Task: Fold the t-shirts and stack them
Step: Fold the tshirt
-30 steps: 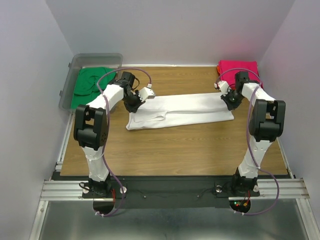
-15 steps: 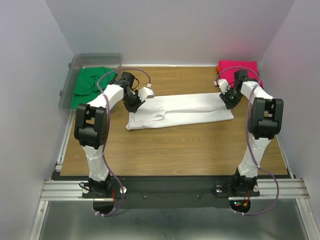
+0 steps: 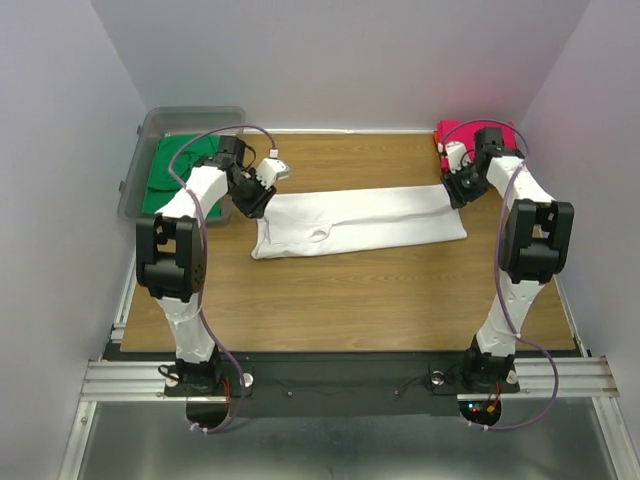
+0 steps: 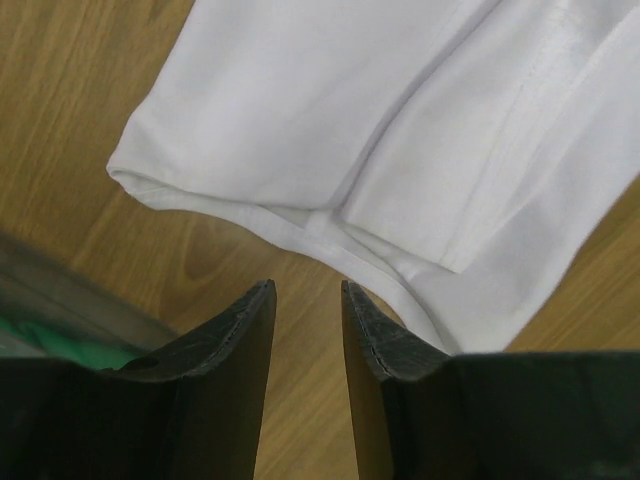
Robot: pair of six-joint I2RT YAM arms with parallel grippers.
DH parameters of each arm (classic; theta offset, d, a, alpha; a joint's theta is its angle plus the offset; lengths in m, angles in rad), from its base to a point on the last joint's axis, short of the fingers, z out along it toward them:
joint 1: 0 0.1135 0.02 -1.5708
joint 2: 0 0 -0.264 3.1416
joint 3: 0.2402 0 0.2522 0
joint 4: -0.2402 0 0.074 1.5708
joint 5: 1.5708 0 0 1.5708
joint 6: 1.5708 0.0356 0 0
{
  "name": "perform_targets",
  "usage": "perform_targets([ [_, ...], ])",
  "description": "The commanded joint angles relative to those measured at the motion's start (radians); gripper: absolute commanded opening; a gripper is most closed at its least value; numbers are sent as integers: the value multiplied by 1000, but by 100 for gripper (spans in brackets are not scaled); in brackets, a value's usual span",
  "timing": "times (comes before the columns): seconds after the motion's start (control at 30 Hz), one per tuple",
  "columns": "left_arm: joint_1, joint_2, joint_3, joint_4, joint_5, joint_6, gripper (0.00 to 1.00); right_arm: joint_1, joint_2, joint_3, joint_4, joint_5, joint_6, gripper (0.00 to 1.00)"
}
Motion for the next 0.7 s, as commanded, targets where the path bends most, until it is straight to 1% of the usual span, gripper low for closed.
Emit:
perform_targets([
  [0.0,-14,-136,-62,4,85,-68,44,-3,-83,-27,2,-26,85,50],
  [0.1,-19,-176,-147,32,89,-92,44,-3,-96,-65,1,-33,105,43],
  [0.27,-23,-211,-273,70,85,-121,44,-3,-96,-125,-1,-41,113,36],
  [0.5,-31,-221,-403,112,57,-131,40,-1,-36,-214,4,8,88,35],
  [0.67,-40,-256,-504,127,34,-126,38,-1,-51,-288,8,29,71,35],
])
